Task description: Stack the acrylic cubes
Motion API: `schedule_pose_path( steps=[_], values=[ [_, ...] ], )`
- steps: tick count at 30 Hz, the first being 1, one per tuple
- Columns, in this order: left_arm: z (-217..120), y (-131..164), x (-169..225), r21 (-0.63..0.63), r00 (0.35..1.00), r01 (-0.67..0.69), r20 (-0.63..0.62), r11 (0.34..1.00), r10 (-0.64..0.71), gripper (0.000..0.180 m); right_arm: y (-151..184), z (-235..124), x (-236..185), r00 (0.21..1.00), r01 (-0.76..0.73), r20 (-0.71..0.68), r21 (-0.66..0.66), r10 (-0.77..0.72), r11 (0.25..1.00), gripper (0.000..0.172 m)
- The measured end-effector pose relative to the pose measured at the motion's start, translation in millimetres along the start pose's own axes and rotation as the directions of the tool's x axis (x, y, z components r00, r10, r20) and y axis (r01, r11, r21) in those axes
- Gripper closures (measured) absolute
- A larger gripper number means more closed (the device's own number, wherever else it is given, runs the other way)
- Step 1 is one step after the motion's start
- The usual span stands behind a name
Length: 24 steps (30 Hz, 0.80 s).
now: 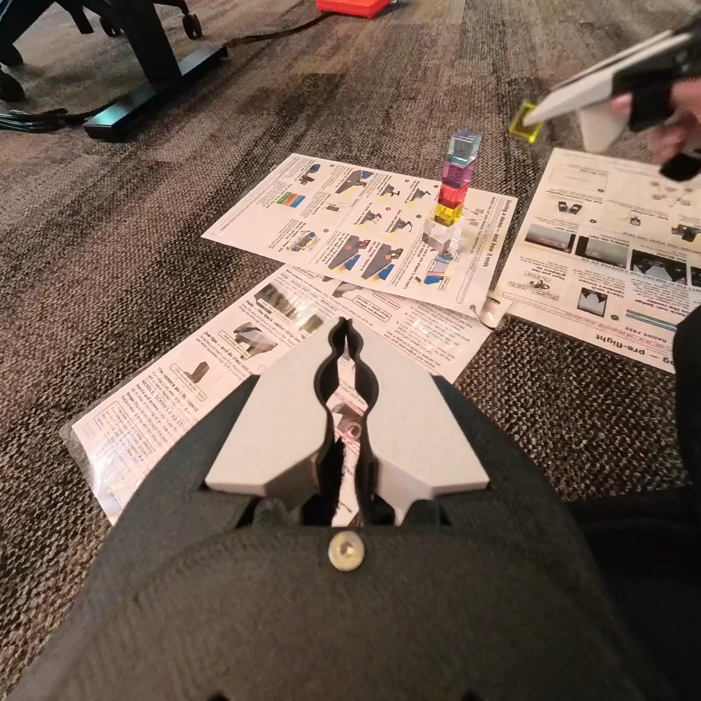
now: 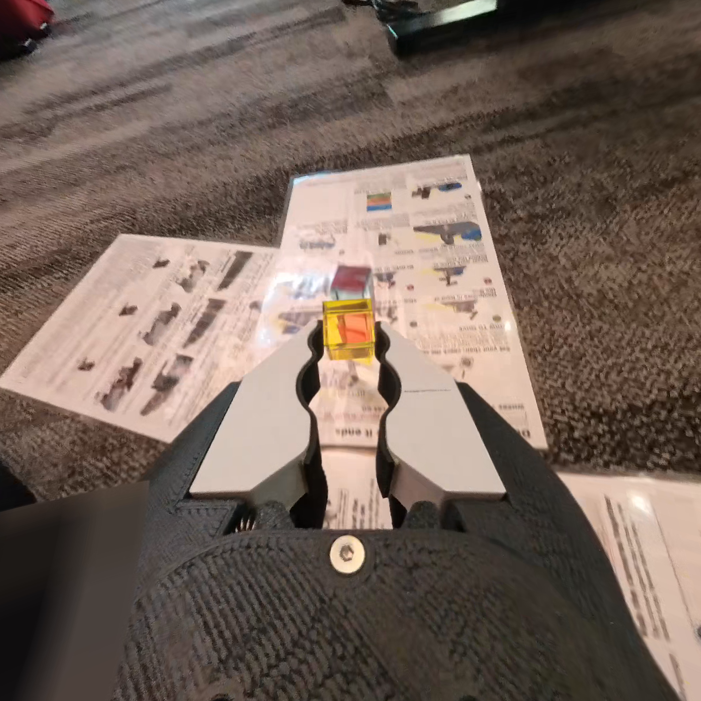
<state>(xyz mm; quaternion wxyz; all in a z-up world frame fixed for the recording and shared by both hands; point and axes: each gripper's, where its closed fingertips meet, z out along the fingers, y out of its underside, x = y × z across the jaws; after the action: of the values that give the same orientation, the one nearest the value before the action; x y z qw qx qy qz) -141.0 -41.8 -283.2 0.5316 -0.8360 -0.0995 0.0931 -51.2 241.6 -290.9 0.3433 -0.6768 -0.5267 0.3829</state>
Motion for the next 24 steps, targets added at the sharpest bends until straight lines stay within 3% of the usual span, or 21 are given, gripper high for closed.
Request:
schedule_pose_path(
  steps=[3, 9, 24],
  values=[
    [0, 0, -4, 0.010, 1.000, 0.024, 0.003, 1.000, -0.024, 0.180, -21, 16, -2, 0.998, -0.055, 0.004, -0.048, 0.056, 0.997, 0.148],
    [0, 0, -10, 0.023, 0.997, 0.072, 0.005, 0.997, -0.072, 0.180, -20, 36, 2, 0.983, -0.186, -0.016, -0.132, 0.185, 0.974, 0.148],
    [2, 1, -8, 0.012, 0.997, 0.073, -0.009, 0.997, -0.073, 0.180, -16, 48, -1, 0.995, -0.043, -0.096, -0.170, 0.027, 0.984, 0.147]
  ],
)
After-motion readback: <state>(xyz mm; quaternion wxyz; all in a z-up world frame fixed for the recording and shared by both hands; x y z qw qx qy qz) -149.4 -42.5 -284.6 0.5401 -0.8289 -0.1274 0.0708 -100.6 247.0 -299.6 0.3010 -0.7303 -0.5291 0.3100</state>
